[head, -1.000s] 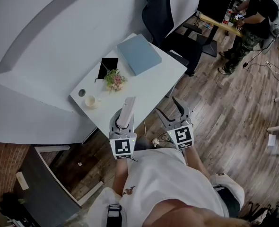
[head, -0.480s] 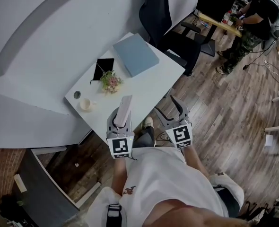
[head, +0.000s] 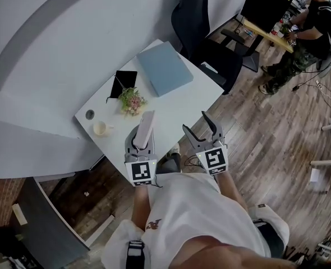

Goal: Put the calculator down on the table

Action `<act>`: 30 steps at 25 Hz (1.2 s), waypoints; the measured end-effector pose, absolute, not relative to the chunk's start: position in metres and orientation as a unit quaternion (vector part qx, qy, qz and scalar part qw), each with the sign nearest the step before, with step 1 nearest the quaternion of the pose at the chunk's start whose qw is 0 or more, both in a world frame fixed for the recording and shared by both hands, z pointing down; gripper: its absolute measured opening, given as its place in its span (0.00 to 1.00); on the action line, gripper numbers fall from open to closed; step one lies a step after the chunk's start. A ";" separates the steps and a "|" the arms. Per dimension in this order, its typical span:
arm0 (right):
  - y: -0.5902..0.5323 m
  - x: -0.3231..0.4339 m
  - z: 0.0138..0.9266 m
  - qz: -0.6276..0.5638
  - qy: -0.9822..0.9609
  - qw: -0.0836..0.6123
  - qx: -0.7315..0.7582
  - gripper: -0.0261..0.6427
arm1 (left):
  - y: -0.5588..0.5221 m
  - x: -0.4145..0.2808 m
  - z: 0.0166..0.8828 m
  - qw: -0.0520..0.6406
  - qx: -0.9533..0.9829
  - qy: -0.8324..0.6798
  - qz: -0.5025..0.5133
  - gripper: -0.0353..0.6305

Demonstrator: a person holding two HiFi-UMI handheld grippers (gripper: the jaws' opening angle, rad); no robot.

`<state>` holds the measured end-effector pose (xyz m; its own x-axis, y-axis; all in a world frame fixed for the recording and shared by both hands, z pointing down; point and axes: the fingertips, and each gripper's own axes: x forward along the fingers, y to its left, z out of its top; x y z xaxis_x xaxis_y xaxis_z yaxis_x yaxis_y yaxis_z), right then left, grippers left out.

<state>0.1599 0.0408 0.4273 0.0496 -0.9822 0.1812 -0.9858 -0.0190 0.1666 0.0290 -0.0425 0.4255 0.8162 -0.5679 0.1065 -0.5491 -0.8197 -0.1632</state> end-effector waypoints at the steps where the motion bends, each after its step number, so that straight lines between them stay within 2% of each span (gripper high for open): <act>1: 0.034 0.162 0.427 0.006 -0.691 0.125 0.712 0.51 | -0.048 0.030 0.426 0.063 -0.950 0.297 -0.075 0.17; 30: -0.112 0.200 0.419 -0.004 -0.719 0.158 0.677 0.48 | -0.181 0.049 0.442 0.024 -0.938 0.338 -0.069 0.17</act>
